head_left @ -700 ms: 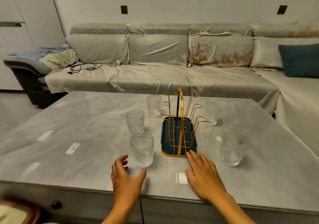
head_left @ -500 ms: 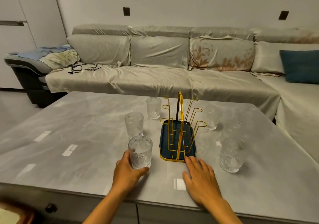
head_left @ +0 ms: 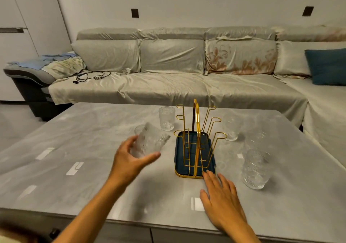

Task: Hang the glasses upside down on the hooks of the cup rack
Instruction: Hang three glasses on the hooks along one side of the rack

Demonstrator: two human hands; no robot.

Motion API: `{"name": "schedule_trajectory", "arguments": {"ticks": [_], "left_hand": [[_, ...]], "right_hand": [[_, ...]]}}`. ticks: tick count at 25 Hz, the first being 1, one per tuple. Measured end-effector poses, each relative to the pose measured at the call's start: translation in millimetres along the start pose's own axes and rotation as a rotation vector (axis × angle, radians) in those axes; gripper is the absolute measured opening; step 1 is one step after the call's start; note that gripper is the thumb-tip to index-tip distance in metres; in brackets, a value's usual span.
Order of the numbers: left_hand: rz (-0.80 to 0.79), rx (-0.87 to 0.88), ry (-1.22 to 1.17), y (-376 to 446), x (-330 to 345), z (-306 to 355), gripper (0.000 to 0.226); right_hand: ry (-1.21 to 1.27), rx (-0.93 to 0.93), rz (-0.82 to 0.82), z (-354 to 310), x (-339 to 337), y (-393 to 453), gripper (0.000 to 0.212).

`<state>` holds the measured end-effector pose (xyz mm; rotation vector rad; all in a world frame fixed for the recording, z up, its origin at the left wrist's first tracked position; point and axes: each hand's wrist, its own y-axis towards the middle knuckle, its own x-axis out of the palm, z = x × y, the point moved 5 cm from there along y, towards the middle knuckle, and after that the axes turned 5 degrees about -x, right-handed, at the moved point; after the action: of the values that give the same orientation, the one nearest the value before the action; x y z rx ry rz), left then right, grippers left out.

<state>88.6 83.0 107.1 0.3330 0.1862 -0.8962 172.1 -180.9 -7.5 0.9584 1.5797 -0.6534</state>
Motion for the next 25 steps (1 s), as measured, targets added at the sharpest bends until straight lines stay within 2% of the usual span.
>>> {"name": "schedule_trajectory", "arguments": {"ticks": [3, 6, 9, 12, 17, 25], "left_hand": [[0.041, 0.200, -0.036, 21.1, -28.6, 64.8, 0.084], [-0.003, 0.347, 0.147, 36.2, -25.6, 111.7, 0.075], [-0.142, 0.358, 0.240, 42.0, 5.9, 120.2, 0.078], [-0.219, 0.340, 0.216, 43.9, 32.8, 113.2, 0.076], [-0.245, 0.335, 0.267, 51.9, 54.2, 96.9, 0.067], [-0.311, 0.240, 0.303, 48.9, 76.0, 61.2, 0.067]], "right_hand": [[0.010, 0.003, 0.011, 0.3, 0.2, -0.4, 0.064], [0.018, 0.005, 0.016, 0.0, -0.3, -1.3, 0.064], [0.020, 0.012, 0.008, 0.2, 0.1, 0.3, 0.064], [0.019, 0.018, 0.003, 0.6, 1.8, 2.0, 0.064], [0.020, 0.017, 0.017, 2.7, 2.5, 3.2, 0.065], [0.025, 0.003, 0.049, 2.0, 0.3, 1.1, 0.065]]}}
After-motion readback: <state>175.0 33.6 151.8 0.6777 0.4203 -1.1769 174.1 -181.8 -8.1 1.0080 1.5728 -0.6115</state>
